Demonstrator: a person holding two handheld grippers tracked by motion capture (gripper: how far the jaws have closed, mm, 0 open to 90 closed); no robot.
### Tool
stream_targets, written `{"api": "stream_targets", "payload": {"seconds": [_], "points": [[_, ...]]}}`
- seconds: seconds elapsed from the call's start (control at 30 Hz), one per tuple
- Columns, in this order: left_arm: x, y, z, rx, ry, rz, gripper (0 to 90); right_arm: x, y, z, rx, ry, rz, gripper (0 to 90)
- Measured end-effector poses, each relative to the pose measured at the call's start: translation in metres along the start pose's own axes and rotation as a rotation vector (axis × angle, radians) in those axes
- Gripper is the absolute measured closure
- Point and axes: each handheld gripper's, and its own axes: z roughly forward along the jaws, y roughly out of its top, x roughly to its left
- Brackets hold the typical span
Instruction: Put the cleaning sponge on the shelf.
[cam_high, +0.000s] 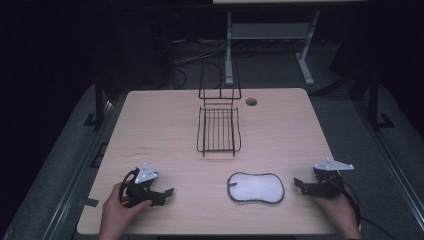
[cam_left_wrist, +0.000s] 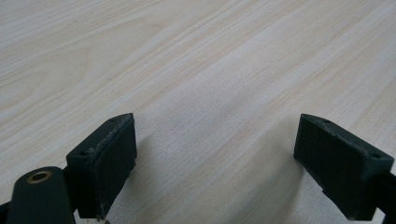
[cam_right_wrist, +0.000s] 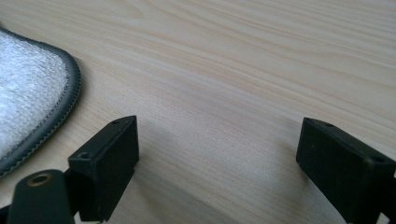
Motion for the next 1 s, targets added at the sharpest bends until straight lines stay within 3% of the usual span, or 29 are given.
{"api": "stream_targets", "payload": {"seconds": [0.27,0.33,0.47,0.5,0.77,0.83,1.0], "points": [[0.0,0.0,0.0,0.0,0.0,0.0,12.2,-0.001,-0.002,-0.003,0.002,0.0,-0.002,15.5],[0.0,0.0,0.0,0.0,0.0,0.0,12.2,-0.002,-0.001,-0.006,0.008,0.002,0.012,19.2],[0.0,0.0,0.0,0.0,0.0,0.0,12.3,0.0,0.003,-0.017,-0.034,0.006,0.012,30.0],[0.0,0.0,0.0,0.0,0.0,0.0,12.3,0.003,0.006,-0.025,-0.082,0.029,0.01,43.4],[0.0,0.0,0.0,0.0,0.0,0.0,12.3,0.031,0.019,-0.037,-0.113,0.17,-0.059,83.2],[0.0,0.0,0.0,-0.001,0.0,0.0,12.3,0.037,0.022,-0.037,-0.114,0.202,-0.072,89.8],[0.0,0.0,0.0,0.0,0.0,0.0,12.3,0.051,0.026,-0.033,-0.104,0.257,-0.095,90.0]]}}
